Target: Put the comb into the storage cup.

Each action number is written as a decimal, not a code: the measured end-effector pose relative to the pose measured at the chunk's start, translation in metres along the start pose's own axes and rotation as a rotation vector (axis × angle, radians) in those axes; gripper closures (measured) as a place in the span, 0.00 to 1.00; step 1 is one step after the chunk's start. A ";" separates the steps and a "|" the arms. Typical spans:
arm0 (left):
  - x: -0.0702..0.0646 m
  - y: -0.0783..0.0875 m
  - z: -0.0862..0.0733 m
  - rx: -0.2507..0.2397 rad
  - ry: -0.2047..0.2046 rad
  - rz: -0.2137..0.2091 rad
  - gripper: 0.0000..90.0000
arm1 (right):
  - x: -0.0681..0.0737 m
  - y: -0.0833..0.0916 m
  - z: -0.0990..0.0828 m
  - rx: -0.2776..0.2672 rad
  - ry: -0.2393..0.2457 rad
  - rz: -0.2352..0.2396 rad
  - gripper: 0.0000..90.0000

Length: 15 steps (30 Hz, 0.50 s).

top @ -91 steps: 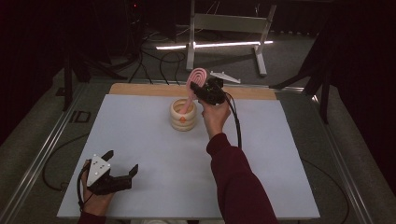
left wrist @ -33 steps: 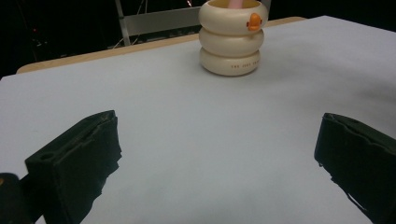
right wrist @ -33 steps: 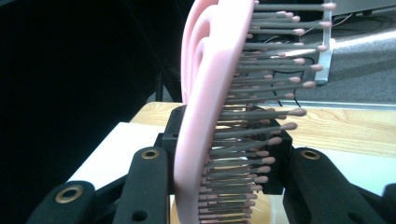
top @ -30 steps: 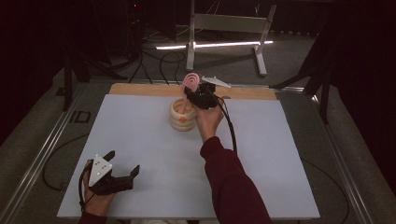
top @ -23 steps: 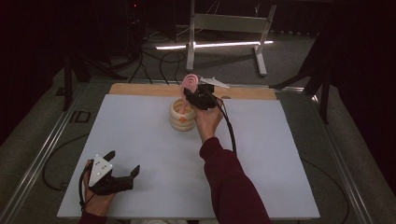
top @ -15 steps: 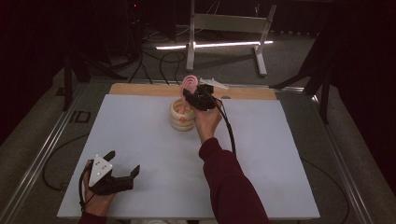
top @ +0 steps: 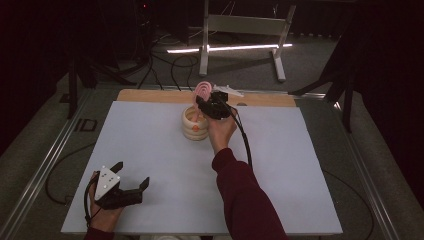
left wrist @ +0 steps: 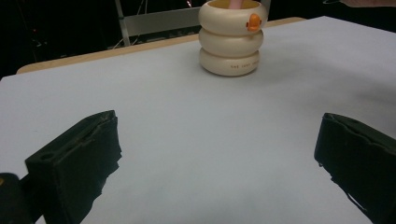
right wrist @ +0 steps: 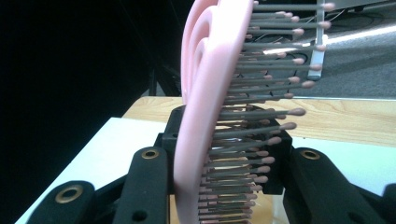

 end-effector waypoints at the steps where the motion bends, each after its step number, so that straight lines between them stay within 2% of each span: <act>1: 0.000 0.000 0.000 -0.001 0.000 0.000 0.01 | 0.000 0.000 0.000 0.000 -0.003 0.001 0.70; 15: 0.000 0.000 0.000 0.000 0.002 0.000 0.01 | 0.000 -0.003 -0.006 0.002 -0.018 0.004 0.70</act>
Point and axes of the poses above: each handheld gripper's, and its own axes: y roughly backward along the jaws, z roughly out of its top, x roughly to its left, the point moved 7 cm from there along -y, roughly forward along the jaws, and after that the axes turned 5 degrees about y, right-handed, at the moved point
